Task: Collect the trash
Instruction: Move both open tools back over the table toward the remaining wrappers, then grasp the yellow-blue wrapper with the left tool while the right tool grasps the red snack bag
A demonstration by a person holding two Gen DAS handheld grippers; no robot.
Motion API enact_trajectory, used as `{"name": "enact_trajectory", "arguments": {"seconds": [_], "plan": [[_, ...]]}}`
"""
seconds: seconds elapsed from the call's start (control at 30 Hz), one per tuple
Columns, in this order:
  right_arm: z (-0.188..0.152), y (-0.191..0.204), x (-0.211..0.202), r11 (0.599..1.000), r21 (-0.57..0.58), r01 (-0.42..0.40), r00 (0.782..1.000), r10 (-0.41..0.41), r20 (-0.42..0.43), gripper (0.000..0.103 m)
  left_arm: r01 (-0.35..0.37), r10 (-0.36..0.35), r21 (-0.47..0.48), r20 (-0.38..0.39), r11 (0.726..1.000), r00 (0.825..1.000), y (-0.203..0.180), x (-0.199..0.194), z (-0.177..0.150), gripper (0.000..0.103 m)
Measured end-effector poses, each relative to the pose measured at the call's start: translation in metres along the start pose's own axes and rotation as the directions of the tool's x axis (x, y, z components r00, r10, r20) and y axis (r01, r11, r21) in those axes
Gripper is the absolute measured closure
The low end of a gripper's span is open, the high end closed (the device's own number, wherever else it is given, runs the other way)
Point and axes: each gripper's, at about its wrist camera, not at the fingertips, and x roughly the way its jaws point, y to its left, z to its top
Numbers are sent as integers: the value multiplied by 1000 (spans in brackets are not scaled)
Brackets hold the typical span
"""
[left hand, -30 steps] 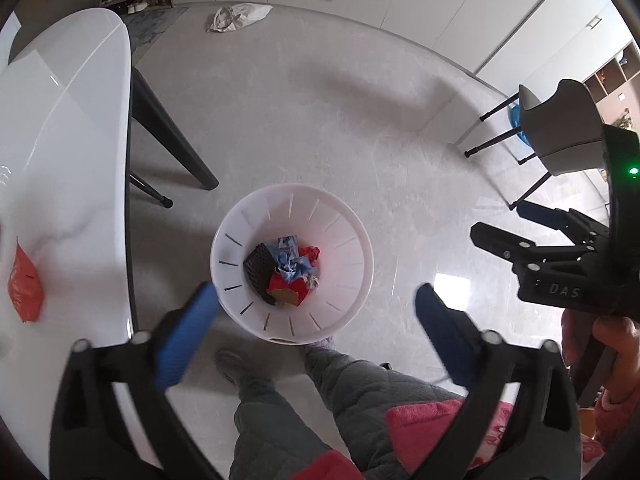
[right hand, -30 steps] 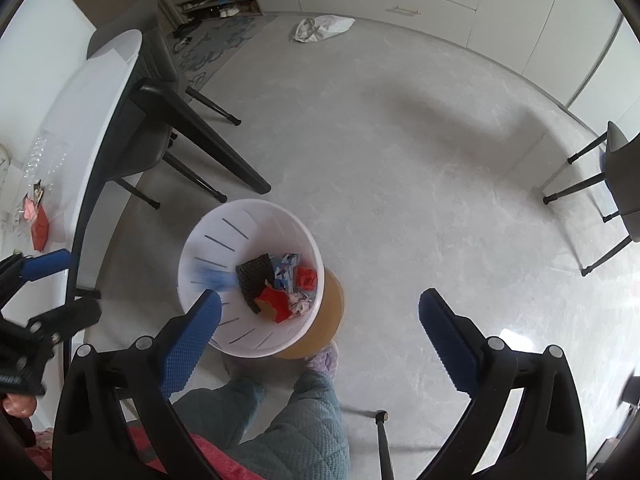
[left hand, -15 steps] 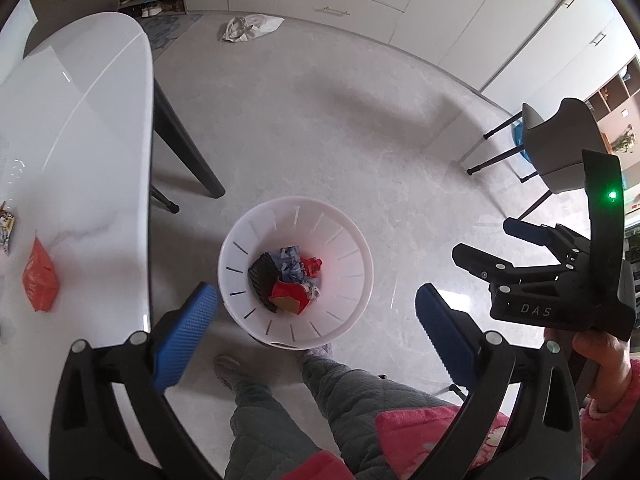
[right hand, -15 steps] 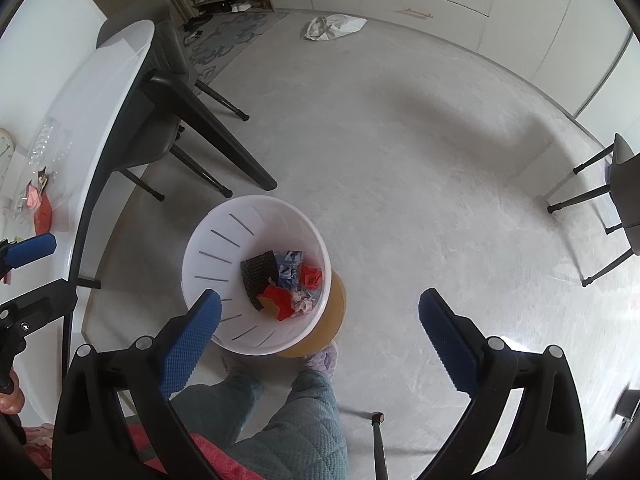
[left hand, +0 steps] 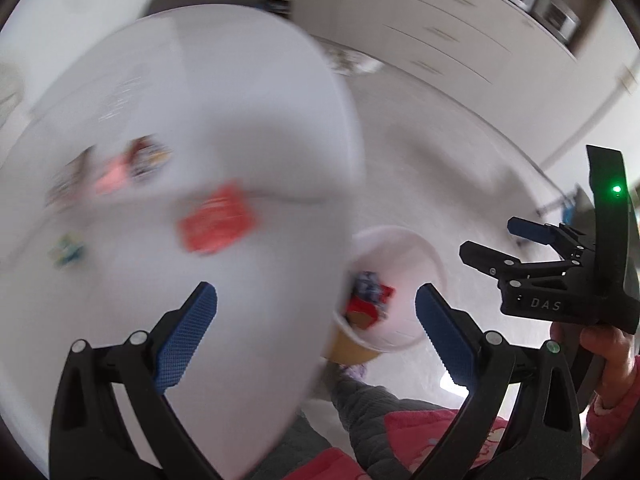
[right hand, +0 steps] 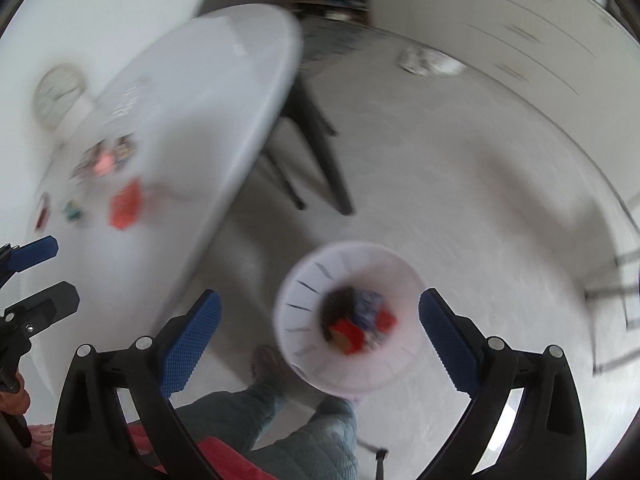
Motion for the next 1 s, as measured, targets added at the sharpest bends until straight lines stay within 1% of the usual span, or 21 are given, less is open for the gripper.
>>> {"name": "enact_trajectory", "arguments": {"seconds": [0.1,0.13,0.2,0.3,0.33,0.4,0.47,0.5,0.63,0.73,0.9,1.0], "plan": [[22,45,11,996,-84,-43,999,43,-3,5,-39,41,-82,21,996,999,42,-13,-7,8],[26,57,15,993,-100,-55,998,55,-6,5,-48,52,-118,30,992,998,61,-18,-12,8],[38,84,23,987,-134,-86,996,84,-19,5,-51,59,-172,42,984,997,89,-25,-18,8],[49,117,33,980,-169,-107,994,103,-34,5,-42,57,-251,55,967,997,131,-33,-27,8],[50,124,36,978,-178,-109,994,104,-37,5,-35,54,-278,64,960,996,145,-35,-30,8],[56,142,43,975,-200,-98,995,92,-41,5,-27,52,-304,76,952,996,163,-38,-33,8],[57,155,48,974,-210,-85,996,78,-44,5,-41,71,-335,77,941,995,184,-38,-35,8],[59,161,52,974,-211,-77,997,68,-46,5,-42,73,-360,74,932,995,196,-37,-35,8],[66,175,67,980,-191,-52,997,41,-59,5,-5,42,-443,73,897,996,229,-34,-32,8],[69,181,81,985,-171,-16,997,3,-78,5,-3,43,-455,77,890,996,246,-28,-32,8],[71,183,96,992,-127,24,995,-36,-97,5,-15,41,-426,53,905,998,264,0,-27,8],[71,187,101,989,-136,59,993,-72,-93,5,-15,32,-420,35,908,999,274,16,-25,8]]}}
